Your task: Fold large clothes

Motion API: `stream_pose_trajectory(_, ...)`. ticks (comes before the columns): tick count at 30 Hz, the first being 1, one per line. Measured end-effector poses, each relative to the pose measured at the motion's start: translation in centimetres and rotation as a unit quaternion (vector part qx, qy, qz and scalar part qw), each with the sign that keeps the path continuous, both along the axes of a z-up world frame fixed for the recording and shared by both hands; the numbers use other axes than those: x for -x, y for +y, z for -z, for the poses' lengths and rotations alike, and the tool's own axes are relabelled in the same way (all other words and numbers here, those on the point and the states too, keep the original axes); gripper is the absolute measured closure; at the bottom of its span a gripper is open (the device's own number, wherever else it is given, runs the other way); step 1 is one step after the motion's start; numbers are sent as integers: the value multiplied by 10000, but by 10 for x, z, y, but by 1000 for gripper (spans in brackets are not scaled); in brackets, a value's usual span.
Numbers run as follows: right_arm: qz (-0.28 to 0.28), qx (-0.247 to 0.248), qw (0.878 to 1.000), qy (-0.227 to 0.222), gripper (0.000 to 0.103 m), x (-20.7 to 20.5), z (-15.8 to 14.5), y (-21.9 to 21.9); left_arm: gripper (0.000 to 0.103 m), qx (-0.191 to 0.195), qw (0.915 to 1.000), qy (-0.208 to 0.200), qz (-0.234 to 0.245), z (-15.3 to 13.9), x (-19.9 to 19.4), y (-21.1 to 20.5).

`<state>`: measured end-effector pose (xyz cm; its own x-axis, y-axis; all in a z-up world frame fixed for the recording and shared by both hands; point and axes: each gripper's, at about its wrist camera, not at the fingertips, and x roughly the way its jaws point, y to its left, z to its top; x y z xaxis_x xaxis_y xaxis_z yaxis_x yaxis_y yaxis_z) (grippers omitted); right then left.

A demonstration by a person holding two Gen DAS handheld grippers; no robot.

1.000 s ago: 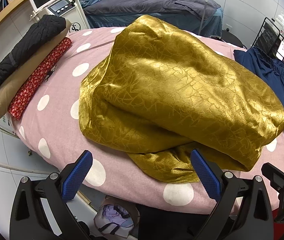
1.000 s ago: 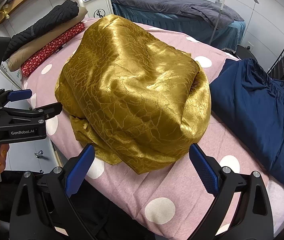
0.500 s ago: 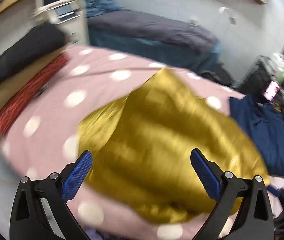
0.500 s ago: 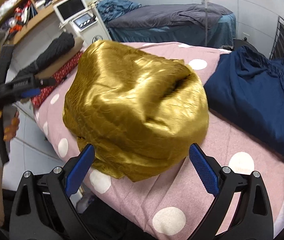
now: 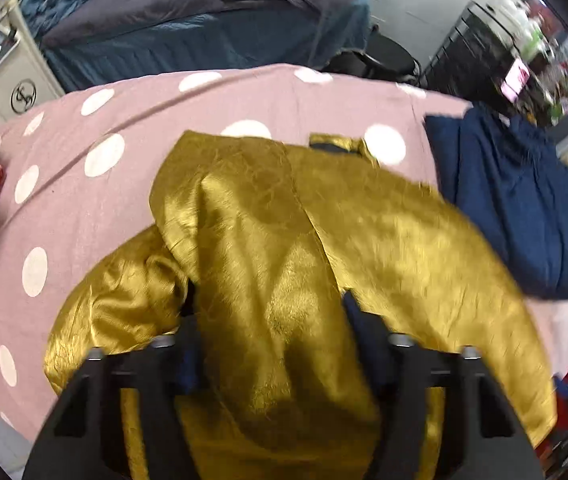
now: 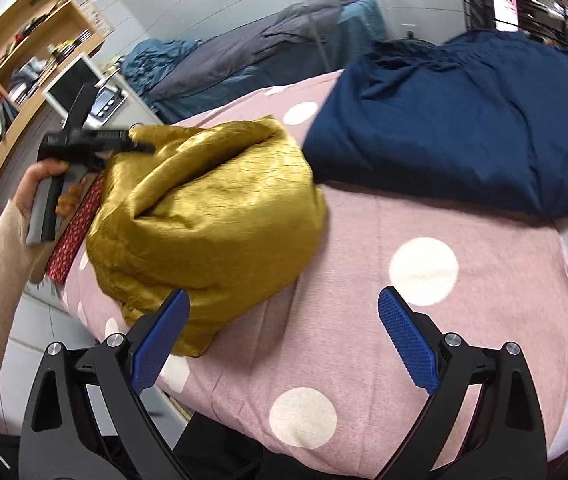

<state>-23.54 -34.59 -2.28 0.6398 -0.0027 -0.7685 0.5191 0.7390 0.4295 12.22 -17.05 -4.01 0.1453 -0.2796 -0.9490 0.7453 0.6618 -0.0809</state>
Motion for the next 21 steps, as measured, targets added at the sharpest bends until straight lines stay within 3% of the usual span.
stream_pose_trajectory(1, 64, -6, 10000, 32, 9, 2, 1, -2, 83, -22, 9999, -63, 75, 2, 11, 6)
stream_pose_trajectory(4, 244, 148, 9991, 305, 9, 6, 7, -10, 91, 67, 9992, -190, 341, 0, 52, 36)
stream_pose_trajectory(7, 227, 246, 9988, 362, 9, 7, 9, -18, 92, 141, 9966, -342, 740, -10, 98, 66)
stream_pose_trajectory(12, 305, 16, 9992, 241, 9, 5, 15, -35, 92, 161, 9916, 70, 1284, -8, 178, 114)
stream_pose_trajectory(17, 223, -328, 9990, 223, 9, -6, 25, -35, 92, -263, 9769, 285, 2100, 35, 256, 141)
stream_pose_trajectory(21, 51, -416, 9989, 206, 9, -16, 32, -27, 88, -380, 9714, 756, 2220, 72, 281, 154)
